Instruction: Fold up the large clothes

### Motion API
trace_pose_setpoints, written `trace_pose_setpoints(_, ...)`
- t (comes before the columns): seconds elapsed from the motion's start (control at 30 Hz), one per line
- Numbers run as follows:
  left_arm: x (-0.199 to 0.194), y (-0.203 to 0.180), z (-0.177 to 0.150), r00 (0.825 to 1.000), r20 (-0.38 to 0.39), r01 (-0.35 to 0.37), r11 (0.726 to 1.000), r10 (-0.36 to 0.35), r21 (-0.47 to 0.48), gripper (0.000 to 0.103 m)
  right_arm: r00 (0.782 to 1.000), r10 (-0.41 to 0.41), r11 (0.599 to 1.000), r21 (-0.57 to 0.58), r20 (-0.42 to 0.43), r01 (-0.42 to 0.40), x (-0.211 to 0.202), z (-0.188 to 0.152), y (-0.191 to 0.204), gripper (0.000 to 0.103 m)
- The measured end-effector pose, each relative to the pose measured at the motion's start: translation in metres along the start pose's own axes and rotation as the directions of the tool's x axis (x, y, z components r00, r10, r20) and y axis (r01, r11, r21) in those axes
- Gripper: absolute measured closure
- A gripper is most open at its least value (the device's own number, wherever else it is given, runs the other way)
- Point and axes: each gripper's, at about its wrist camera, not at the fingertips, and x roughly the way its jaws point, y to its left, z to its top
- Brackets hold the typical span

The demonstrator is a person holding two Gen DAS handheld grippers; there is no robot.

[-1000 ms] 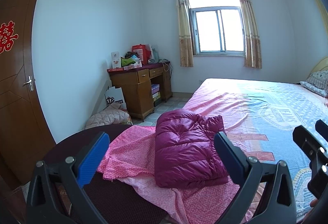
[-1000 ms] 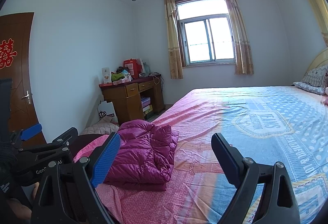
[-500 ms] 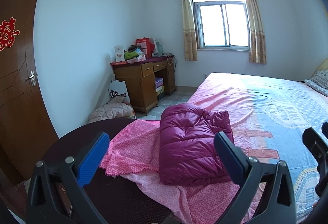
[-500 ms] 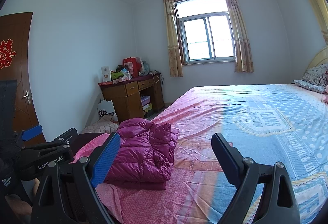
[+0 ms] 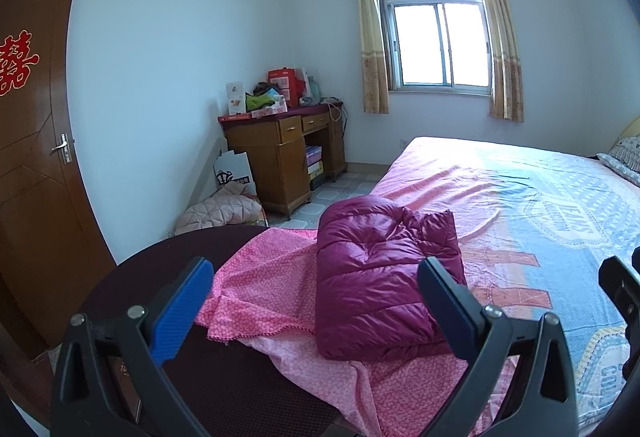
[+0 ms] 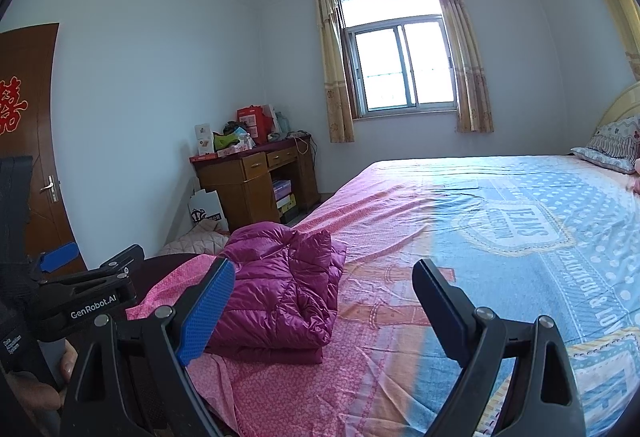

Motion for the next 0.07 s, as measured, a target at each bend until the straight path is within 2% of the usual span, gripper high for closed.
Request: trace_pose_setpoints(0.07, 0.0041, 0.0008, -0.0003, 1.000, -0.011, -0.002, 1.000, 0.002, 0.004, 0.000, 1.000, 0.001, 1.000, 0.006, -0.007, -0.001, 0.0019, -0.0009, -0.0013, 0.012)
